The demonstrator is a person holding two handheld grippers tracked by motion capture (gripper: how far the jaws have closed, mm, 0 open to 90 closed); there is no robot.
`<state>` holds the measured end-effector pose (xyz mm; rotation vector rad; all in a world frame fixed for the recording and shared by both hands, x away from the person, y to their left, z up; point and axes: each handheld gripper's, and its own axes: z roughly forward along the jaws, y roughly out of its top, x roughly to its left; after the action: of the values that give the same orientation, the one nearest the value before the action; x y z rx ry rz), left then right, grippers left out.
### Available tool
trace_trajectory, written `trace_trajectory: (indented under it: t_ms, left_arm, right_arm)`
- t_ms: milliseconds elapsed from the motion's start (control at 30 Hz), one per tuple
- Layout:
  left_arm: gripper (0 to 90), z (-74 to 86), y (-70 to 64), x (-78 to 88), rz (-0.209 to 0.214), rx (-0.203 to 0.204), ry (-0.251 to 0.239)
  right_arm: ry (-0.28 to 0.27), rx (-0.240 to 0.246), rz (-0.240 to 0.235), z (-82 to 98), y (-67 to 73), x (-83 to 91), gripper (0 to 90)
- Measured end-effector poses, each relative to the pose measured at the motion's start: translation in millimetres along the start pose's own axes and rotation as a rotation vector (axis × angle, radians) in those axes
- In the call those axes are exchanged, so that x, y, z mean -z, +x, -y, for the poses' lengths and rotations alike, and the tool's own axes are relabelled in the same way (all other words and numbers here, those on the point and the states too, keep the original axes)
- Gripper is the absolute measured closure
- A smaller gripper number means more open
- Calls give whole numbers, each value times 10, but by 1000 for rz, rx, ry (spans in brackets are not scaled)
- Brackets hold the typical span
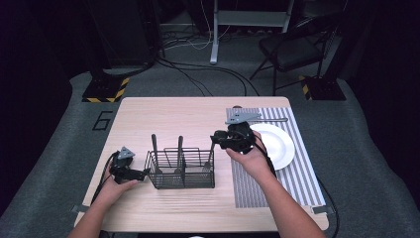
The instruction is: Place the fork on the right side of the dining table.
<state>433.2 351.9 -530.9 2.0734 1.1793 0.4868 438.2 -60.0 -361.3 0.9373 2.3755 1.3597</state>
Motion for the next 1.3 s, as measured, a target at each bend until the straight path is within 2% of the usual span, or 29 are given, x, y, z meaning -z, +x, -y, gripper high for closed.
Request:
trace_trajectory:
  t_ms: [333, 467, 600, 733, 900, 1133, 1300]
  left_arm:
    - [1, 0, 0, 0, 0, 0, 0]
    - [1, 0, 0, 1, 0, -1, 1]
    - [1, 0, 0, 1, 0, 0, 1]
    - [1, 0, 0, 0, 0, 0, 0]
    - [1, 0, -1, 0, 0, 1, 0]
    - [1, 0, 0, 0, 0, 0, 1]
    - [1, 0, 0, 1, 0, 0, 1]
  right_arm:
    - [-5, 18, -10, -48, 60, 46, 774]
    - [-4, 24, -34, -74, 131, 61, 816]
    - [-2, 56, -61, -113, 229, 68, 851]
    - [10, 79, -90, -152, 320, 61, 866]
    - [23, 111, -100, -194, 368, 37, 866]
    - [20, 93, -112, -254, 381, 67, 867]
    - [12, 106, -112, -341, 409, 121, 867]
